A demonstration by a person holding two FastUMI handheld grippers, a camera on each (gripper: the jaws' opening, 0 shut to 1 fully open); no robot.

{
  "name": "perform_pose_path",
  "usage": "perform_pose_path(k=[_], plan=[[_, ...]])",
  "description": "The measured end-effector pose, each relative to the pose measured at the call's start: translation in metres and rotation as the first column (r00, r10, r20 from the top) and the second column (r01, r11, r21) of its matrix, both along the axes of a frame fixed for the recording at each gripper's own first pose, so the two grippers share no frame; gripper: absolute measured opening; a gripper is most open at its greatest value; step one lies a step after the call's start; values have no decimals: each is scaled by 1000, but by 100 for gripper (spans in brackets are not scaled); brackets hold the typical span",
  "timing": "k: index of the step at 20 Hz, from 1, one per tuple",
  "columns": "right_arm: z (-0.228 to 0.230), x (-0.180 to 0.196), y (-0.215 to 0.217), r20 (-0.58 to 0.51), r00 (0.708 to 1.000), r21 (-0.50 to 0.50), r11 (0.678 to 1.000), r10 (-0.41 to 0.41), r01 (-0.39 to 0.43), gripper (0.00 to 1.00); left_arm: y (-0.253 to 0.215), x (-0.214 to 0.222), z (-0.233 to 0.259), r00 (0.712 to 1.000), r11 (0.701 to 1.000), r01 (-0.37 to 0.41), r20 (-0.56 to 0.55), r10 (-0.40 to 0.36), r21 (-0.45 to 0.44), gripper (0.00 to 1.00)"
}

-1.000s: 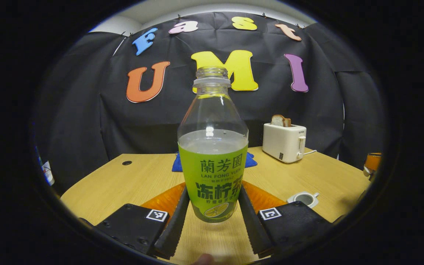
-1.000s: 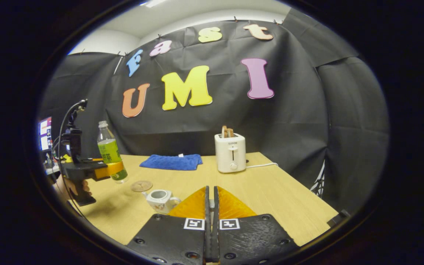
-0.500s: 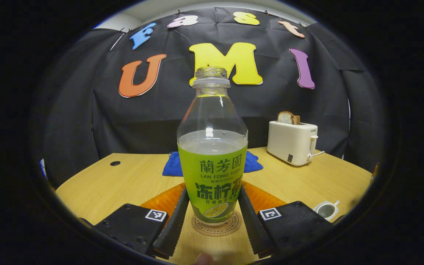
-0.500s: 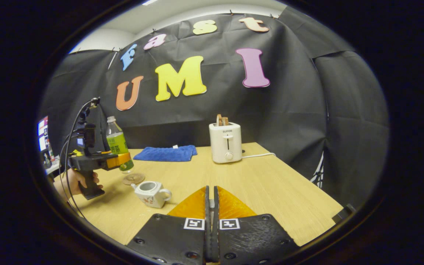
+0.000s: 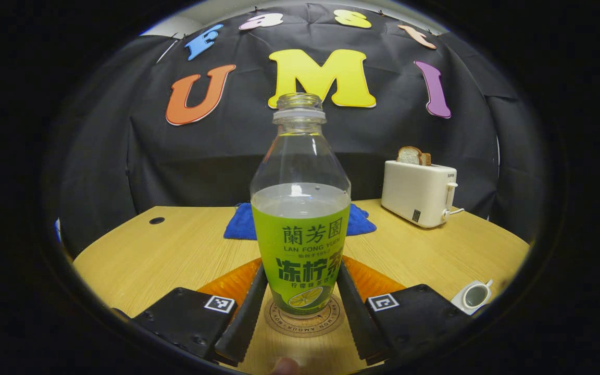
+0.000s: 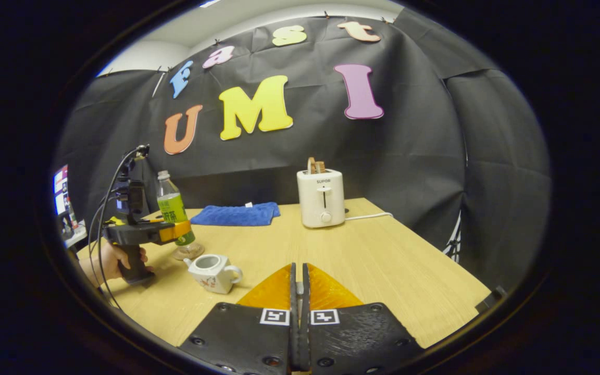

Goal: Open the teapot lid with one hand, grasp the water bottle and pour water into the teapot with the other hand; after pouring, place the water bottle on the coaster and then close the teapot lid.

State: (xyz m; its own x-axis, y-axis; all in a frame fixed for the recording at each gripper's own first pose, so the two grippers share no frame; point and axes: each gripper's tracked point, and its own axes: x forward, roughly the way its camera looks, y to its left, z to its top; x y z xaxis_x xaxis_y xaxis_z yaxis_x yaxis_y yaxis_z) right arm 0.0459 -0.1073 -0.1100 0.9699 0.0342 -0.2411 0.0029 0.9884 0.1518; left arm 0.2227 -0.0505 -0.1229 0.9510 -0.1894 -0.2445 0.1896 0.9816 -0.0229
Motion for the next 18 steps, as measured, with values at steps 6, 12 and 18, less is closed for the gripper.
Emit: perform_pose_path(k=[6, 12, 18], plan=[[0, -3, -2, 1, 1000, -2, 1000, -5, 5, 0, -3, 0, -9, 1000, 1000, -8, -27, 8, -7, 79], [2, -4, 1, 3, 1000, -4, 1000, 0, 0, 0, -4, -4, -6, 1000, 1000, -2, -27, 2, -5, 90], [5, -4, 11, 9, 1000, -14, 1000, 12, -12, 0, 6, -16, -16, 996, 1000, -18, -86, 18, 4, 99]])
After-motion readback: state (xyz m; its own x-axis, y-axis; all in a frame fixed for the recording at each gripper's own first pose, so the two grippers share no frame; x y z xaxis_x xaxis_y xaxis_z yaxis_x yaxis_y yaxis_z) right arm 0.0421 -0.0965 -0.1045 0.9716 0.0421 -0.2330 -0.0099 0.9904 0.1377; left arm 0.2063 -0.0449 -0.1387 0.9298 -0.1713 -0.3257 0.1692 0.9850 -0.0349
